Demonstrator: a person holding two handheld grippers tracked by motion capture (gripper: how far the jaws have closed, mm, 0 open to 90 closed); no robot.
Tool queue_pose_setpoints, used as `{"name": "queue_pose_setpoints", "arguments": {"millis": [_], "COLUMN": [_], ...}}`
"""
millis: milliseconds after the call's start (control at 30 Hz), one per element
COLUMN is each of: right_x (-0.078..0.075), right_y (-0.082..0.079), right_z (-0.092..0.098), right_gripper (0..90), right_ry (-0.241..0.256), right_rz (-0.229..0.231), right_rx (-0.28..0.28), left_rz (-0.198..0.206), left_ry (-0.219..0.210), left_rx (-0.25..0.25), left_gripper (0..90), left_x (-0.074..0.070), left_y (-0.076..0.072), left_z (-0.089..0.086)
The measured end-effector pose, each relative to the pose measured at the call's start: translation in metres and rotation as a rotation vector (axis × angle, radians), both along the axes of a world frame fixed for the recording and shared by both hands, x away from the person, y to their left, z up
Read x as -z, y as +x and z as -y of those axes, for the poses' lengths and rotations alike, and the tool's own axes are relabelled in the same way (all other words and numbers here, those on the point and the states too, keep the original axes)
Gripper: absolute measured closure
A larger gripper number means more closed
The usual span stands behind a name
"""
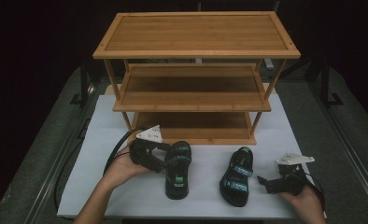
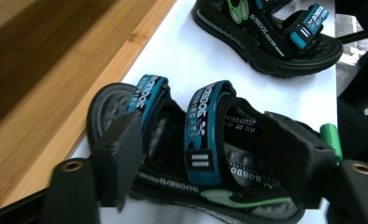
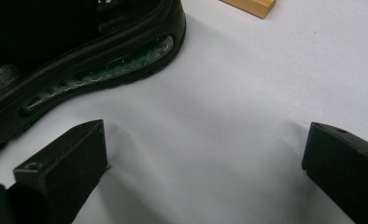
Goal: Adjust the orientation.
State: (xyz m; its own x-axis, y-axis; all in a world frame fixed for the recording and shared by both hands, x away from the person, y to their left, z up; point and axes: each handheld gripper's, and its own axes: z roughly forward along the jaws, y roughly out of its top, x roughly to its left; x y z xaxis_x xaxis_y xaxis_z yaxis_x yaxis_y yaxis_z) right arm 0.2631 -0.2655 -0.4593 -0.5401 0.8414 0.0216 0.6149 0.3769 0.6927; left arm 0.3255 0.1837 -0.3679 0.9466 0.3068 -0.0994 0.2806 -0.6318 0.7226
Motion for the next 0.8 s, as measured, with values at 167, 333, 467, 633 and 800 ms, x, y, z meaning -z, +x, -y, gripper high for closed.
{"name": "queue_pose_setpoints", "arguments": {"millis": [167,333,467,633,800], "right_x": [0.0,0.0,0.0,0.0,0.0], "right_y": [0.0,0.0,0.0,0.0,0.0], "right_z": [0.0,0.0,0.0,0.0,0.0], "right_gripper": [0.0,0.0,0.0,0.0,0.0], "right_ry": [-0.001,0.0,0.001,0.0,0.0], "right_rz": [-0.001,-0.002,-0.002,-0.002,-0.002], "right_rx": [0.0,0.001,0.001,0.0,0.001], "left_rz": [0.024,0.038,0.036,0.04,0.04], "left_ry": [0.018,0.043,0.053,0.073,0.087], "left_rx": [-0.048,-0.117,-0.151,-0.22,-0.292], "left_gripper": [20.2,14.0,9.4,8.0,5.4], "left_x": [0.0,0.003,0.006,0.018,0.03], "left_y": [-0.004,-0.008,-0.011,-0.021,-0.031], "left_z": [-0.011,-0.03,-0.04,-0.061,-0.081]}}
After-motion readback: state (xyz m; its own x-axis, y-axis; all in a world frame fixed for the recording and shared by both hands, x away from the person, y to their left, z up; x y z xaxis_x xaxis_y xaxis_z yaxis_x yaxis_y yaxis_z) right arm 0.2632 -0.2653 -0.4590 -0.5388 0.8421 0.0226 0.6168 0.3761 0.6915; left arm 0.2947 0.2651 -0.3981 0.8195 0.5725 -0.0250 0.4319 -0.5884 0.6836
